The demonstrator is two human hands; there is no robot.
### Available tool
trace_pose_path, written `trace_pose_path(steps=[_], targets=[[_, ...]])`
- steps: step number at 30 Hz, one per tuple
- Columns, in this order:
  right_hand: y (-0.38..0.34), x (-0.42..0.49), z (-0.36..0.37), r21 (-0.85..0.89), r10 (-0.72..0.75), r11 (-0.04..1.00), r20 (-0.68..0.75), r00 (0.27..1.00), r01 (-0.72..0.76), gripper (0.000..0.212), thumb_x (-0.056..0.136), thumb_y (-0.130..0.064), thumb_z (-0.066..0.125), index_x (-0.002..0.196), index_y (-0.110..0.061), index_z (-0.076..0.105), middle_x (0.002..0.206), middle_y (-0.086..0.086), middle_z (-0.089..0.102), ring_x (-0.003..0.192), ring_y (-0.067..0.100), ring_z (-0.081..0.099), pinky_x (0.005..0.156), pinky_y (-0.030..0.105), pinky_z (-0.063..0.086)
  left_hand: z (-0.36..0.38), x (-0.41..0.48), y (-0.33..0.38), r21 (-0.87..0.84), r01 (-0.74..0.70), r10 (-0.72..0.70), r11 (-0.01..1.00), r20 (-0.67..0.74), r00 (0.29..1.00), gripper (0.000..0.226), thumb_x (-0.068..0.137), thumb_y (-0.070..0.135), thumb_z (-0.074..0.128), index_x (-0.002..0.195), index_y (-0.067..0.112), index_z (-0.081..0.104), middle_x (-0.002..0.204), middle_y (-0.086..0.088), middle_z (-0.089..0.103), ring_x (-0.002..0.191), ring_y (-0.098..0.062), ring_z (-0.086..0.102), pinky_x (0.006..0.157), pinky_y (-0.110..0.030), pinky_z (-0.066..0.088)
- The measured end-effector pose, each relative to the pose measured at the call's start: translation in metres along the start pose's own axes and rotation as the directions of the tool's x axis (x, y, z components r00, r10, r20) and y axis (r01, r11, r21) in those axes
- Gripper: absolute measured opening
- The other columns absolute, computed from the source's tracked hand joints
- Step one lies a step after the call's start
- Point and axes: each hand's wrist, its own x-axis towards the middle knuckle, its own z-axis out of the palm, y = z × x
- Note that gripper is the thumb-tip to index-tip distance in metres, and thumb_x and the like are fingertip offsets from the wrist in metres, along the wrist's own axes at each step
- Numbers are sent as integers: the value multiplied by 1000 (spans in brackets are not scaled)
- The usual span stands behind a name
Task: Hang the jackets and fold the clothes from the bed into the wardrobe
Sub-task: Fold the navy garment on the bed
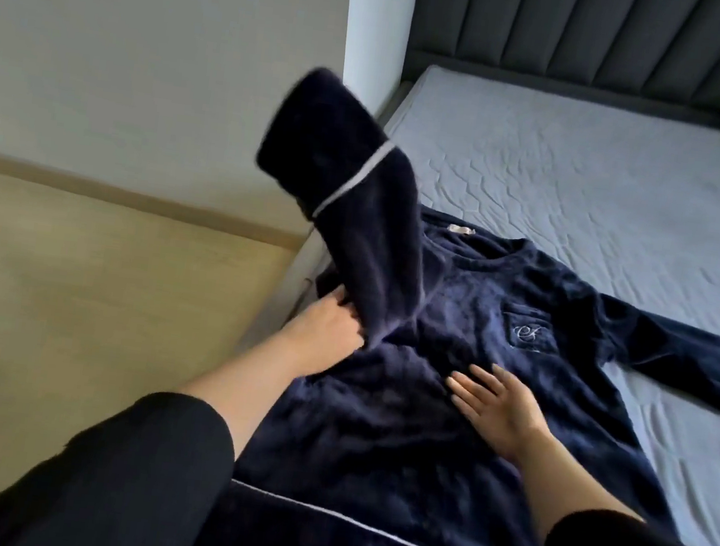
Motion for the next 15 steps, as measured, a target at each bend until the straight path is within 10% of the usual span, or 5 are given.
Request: trace_pose_path(steps=[3, 6, 10, 12, 15], targets=[[-14, -28, -64, 169, -61, 983, -94, 994, 77, 50, 87, -30, 54, 128, -3, 48, 102, 24, 67, 92, 34, 67, 83, 46, 49, 26, -33, 39, -129, -58, 94, 990, 296, 950, 57, 95, 15, 38, 150, 13, 24, 159, -9, 16, 147, -26, 8, 116, -49, 5], [-24, -47, -90, 212, -101, 967, -182, 978, 139, 54, 71, -22, 59, 123, -8, 51, 99, 20, 64, 107, 34, 58, 100, 51, 38, 31, -48, 51, -199, 130, -36, 971, 419, 907, 71, 93, 5, 33, 152, 18, -3, 160, -4, -9, 147, -22, -9, 117, -46, 3], [-26, -57, -78, 323, -109, 927, -256, 960, 191, 18, 84, -31, 52, 94, -17, 59, 106, 10, 62, 96, 29, 59, 93, 46, 42, 14, -36, 64, -370, 358, -144, 857, 496, 856, 71, 89, -1, 40, 152, 19, 14, 161, -1, 0, 147, -21, 1, 118, -43, 11], [-26, -54, -74, 329, -125, 916, -305, 944, 227, 35, 95, -47, 38, 98, -20, 60, 107, 9, 62, 98, 29, 57, 89, 45, 42, 6, -27, 71, -474, 481, -229, 738, 494, 839, 60, 90, 2, 42, 147, 17, 31, 159, -3, 15, 144, -23, 16, 116, -39, 22], [-29, -61, -68, 358, -127, 900, -330, 936, 248, 44, 87, -60, 45, 98, -22, 63, 100, 9, 66, 97, 31, 58, 94, 49, 41, -13, -10, 83, -631, 697, -398, 341, 575, 715, 37, 92, 9, 45, 127, 15, 56, 138, -6, 46, 123, -24, 46, 98, -35, 42]])
